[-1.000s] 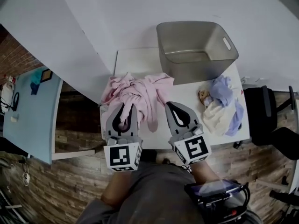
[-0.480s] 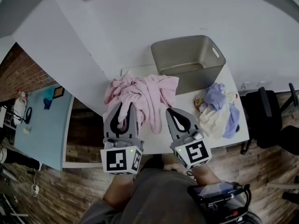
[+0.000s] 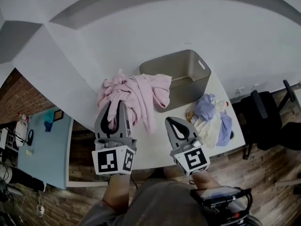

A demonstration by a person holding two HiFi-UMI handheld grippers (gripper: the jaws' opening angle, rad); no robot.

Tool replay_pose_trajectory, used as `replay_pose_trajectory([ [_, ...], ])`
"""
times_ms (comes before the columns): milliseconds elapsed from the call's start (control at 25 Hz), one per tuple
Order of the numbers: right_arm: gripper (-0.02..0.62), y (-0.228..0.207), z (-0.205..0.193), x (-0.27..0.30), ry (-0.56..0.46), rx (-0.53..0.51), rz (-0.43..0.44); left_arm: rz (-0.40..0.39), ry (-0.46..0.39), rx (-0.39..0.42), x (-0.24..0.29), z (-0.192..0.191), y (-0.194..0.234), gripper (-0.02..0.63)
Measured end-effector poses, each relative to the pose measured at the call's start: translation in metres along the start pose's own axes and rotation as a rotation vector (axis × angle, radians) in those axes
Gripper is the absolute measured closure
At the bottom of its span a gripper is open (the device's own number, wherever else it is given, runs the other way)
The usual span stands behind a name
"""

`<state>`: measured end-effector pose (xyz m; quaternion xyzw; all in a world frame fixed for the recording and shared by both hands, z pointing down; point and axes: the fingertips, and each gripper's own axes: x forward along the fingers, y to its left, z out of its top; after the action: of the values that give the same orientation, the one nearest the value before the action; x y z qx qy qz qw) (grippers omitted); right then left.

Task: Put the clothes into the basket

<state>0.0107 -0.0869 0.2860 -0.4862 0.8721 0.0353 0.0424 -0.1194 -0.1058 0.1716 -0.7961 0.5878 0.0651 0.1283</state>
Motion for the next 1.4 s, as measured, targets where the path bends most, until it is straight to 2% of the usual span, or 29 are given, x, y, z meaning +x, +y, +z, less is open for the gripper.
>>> replay_pose_trajectory([
  [160,0.589,-0.027,0.003,0.004,0.012,0.000,-0.061,-0.045,-0.012,-0.009,0.034,0.002,-0.010,0.509],
  [360,0.589,-0.056,-0.003,0.016,0.024,-0.011,-0.126,-0.130,0.008,-0.043,0.081,-0.015,-0.025,0.509],
  [640,0.589,-0.091,-0.018,0.025,0.086,0.021,-0.249,-0.269,0.082,-0.095,0.143,-0.053,-0.055,0.508],
  [880,0.589,-0.112,-0.037,0.029,0.172,0.061,-0.338,-0.345,0.152,-0.130,0.178,-0.092,-0.069,0.506],
  [1160,0.589,-0.149,-0.012,0.067,0.128,0.014,-0.400,-0.396,0.232,-0.138,0.210,-0.133,-0.070,0.499],
  [1280,0.589,-0.151,-0.016,0.073,0.140,0.023,-0.415,-0.427,0.226,-0.113,0.222,-0.137,-0.075,0.438],
  [1400,0.589,-0.151,-0.031,0.078,0.177,0.028,-0.417,-0.456,0.208,-0.100,0.233,-0.138,-0.077,0.416],
])
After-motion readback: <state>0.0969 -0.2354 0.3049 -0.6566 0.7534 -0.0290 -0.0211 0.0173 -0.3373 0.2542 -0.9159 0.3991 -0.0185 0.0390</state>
